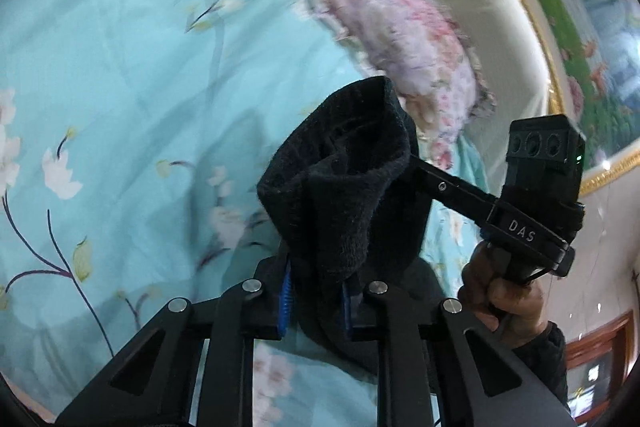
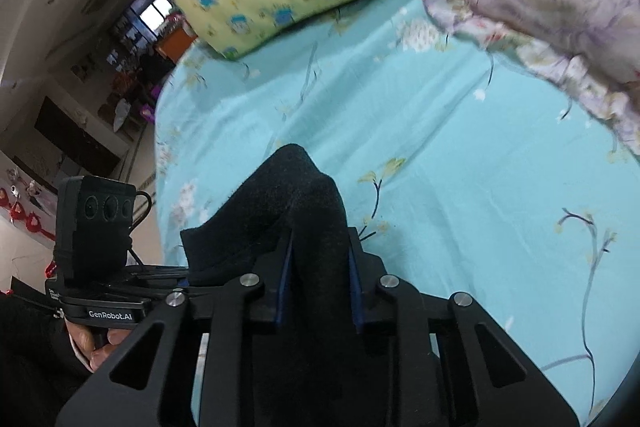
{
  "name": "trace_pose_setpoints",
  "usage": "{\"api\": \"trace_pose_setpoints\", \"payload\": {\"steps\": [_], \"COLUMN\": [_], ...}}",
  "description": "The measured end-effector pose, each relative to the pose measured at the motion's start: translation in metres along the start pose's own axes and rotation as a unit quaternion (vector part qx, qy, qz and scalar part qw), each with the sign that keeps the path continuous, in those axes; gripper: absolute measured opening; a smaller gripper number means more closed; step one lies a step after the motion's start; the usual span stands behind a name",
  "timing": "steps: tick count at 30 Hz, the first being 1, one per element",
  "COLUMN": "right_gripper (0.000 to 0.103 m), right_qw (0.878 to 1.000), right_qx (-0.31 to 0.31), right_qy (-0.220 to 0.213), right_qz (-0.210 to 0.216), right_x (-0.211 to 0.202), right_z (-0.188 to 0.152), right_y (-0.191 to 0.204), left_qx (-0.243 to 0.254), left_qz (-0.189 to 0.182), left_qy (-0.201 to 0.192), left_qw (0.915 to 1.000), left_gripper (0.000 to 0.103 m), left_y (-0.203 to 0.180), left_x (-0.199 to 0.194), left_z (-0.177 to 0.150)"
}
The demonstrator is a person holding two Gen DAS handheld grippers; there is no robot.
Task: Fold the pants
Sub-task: 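Grasp the folded end with the right tool while the left tool grasps beside it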
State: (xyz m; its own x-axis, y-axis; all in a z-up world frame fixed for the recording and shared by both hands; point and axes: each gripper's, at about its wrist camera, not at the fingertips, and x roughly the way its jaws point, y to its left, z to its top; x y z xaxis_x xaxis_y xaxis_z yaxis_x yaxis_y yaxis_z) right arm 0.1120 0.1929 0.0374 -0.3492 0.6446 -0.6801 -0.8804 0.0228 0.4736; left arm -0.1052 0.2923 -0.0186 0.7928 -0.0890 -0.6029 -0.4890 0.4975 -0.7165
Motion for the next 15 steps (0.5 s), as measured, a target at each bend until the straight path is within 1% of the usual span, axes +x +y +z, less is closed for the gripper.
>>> {"api": "trace_pose_setpoints", "payload": {"steps": [4,8,12,15], "right_gripper": [0.025,0.025,0.025,0.025], "right_qw": [0.999,0.997,0.991,0.986], "right_qx": [0.007,0.015,0.038,0.05], "right_qy": [-0.039,-0.076,-0.126,-0.156], "right_qz": [0.012,0.014,0.023,0.02], "right_x": [-0.035,-0.068,-0.105,-0.127], "right_z": [-0.009,-0.022,-0.047,-0.067], "right_y": [0.003,0.008,0.005,0.001], "left_qx": [0.032,0.061,0.088,0.111], "left_qz": [-0.014,-0.034,-0.055,-0.069], "left_qy": [-0.012,-0.013,-0.006,0.006], "left_qw": [0.9993,0.9975,0.9946,0.9915], "left_gripper": [0.018,0.018,0.017,0.017], "left_y": [-0.03,-0.058,-0.088,-0.112], "left_x": [-0.011,-0.017,-0.016,-0.014], "left_z": [-0.004,-0.011,-0.024,-0.037]}}
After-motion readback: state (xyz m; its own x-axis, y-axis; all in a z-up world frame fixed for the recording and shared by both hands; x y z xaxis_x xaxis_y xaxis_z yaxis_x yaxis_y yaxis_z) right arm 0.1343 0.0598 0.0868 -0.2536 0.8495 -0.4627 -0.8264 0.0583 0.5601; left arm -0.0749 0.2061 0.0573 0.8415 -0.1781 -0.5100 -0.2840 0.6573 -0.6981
